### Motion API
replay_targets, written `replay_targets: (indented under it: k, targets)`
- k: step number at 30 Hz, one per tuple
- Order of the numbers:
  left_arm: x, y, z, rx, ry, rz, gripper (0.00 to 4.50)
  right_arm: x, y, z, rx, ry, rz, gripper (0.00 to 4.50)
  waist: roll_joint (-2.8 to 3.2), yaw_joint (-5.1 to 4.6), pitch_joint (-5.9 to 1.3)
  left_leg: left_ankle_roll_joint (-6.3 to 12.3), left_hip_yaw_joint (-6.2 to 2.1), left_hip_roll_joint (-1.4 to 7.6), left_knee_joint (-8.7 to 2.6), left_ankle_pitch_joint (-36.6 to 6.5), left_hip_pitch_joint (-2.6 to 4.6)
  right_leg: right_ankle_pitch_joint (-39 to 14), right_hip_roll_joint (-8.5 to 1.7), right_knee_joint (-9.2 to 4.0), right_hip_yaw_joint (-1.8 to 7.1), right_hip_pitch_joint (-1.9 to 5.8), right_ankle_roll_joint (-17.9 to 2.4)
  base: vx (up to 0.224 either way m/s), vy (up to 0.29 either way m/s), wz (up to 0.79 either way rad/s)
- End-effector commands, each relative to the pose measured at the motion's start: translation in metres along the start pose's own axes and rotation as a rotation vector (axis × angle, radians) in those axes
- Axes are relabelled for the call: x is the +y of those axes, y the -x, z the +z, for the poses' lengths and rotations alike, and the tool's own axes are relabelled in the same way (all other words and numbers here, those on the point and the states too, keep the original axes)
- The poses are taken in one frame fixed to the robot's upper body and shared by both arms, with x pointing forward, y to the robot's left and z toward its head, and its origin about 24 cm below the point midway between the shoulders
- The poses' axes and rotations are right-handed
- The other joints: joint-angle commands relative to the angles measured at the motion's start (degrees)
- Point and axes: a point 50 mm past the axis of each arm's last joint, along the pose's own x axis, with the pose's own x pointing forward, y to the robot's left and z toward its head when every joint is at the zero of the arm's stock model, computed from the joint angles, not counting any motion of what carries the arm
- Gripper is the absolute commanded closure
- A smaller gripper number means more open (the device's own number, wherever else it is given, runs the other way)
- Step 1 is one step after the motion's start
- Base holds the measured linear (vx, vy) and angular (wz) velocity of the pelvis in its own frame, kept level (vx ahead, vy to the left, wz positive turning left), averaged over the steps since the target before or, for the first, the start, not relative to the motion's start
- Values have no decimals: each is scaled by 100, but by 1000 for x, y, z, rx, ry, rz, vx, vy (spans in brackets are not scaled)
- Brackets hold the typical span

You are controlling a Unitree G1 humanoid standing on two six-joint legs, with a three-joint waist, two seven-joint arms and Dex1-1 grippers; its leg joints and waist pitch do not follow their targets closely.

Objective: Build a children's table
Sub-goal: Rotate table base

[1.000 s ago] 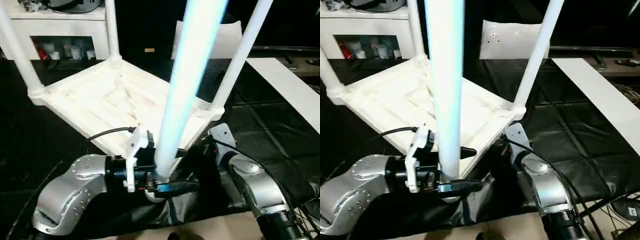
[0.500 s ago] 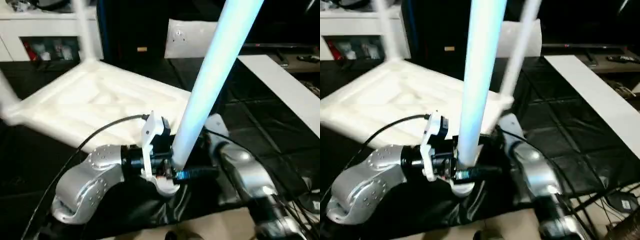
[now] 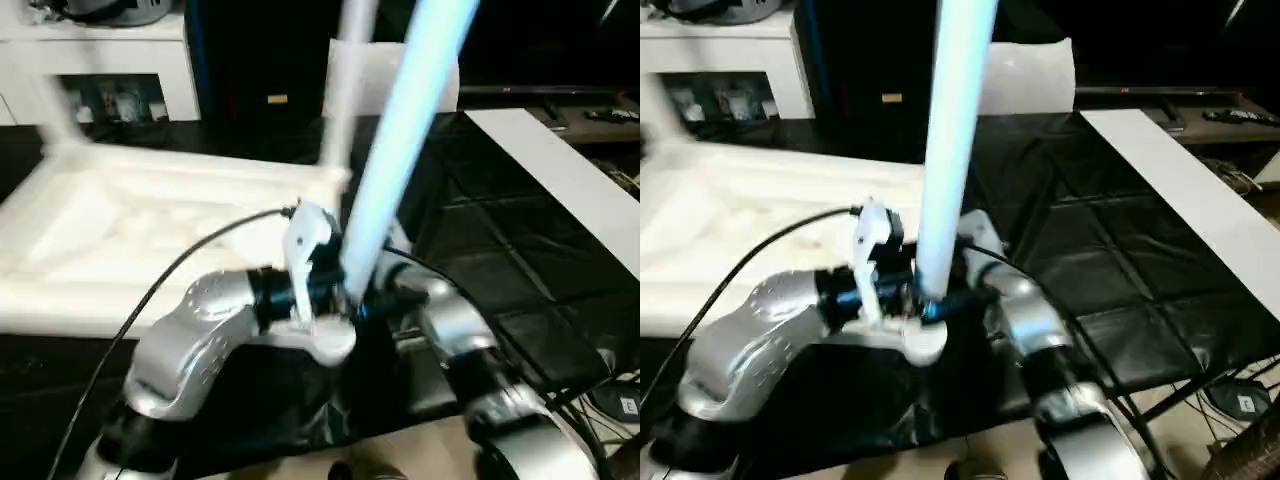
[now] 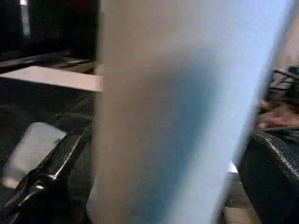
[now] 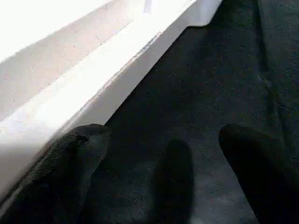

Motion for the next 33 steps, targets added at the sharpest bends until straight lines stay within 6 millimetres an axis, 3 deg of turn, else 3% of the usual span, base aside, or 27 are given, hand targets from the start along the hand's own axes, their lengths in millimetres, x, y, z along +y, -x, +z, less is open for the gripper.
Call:
replay_targets:
  k: [1,4,7,12,15,16,18,19,22,23,26,29,32,33]
  targets:
    - [1,-11,2,-5,-19,8,5,20,-6,17,-83,-16,82,0,120,66,-366,43,127,-78,-370,-1001,-74,-1441,-232,-335,186,424,-909,0,0,0]
    - [9,-12,1,-7,-33,58,5,10,-6,15,-93,-47,34,0,118,87,-368,72,135,-88,-370,-1016,-63,-1358,-224,-327,185,428,-993,0,0,0]
    - [21,-9,-1,3,-58,125,5,-4,-1,12,-126,-95,18,0,120,105,-359,106,131,-90,-375,-1121,-64,-1508,-230,-356,179,435,-939,0,0,0]
    - [36,12,-9,62,-115,147,5,-29,20,6,-198,-85,28,0,126,157,-355,162,125,-89,-385,-1100,-72,-1596,-229,-370,181,452,-860,0,0,0]
    - [42,33,-14,98,-105,97,5,-41,40,2,-244,-89,54,0,174,208,-340,171,129,-99,-394,-1197,-55,-1754,-218,-399,186,441,-824,0,0,0]
    - [43,39,-17,119,-103,77,32,-42,46,2,-257,-91,75,0,228,235,-337,166,119,-106,-393,-1237,-42,-1823,-213,-385,179,438,-835,0,0,0]
    - [44,48,-19,157,-102,47,40,-44,55,2,-273,-79,107,0,202,240,-333,188,133,-110,-388,-1285,-34,-1919,-205,-416,177,426,-808,0,0,0]
    - [45,56,-22,190,-96,24,45,-45,63,1,-288,-59,145,0,270,268,-319,180,123,-112,-393,-1323,-30,-2081,-213,-418,172,417,-795,0,0,0]
    - [47,63,-24,230,-97,-1,75,-45,72,0,-285,-46,185,0,242,290,-308,217,121,-116,-396,-1355,-31,-2296,-205,-451,165,416,-686,0,0,0]
    - [49,69,-26,268,-100,-22,87,-44,79,-2,-279,-31,225,0,277,292,-302,197,115,-119,-402,-1336,-38,-2394,-213,-454,156,406,-686,0,0,0]
    - [54,81,-37,397,-138,-97,96,-40,100,-6,-253,35,362,0,280,382,-290,300,103,-121,-414,-1409,-18,-2664,-196,-510,156,407,-439,0,0,0]
    - [58,80,-40,437,-158,-104,127,-37,108,-7,-228,67,422,0,315,388,-308,232,102,-107,-412,-1312,-27,-2635,-221,-503,148,389,-493,0,0,0]
    - [60,81,-43,481,-158,-129,165,-34,114,-9,-202,91,473,0,301,423,-310,221,103,-103,-414,-1318,-33,-2592,-234,-503,155,398,-524,0,0,0]
    - [60,82,-45,499,-146,-137,165,-33,117,-9,-190,100,495,0,329,440,-314,224,101,-106,-415,-1310,-28,-2578,-233,-499,155,403,-519,0,0,0]
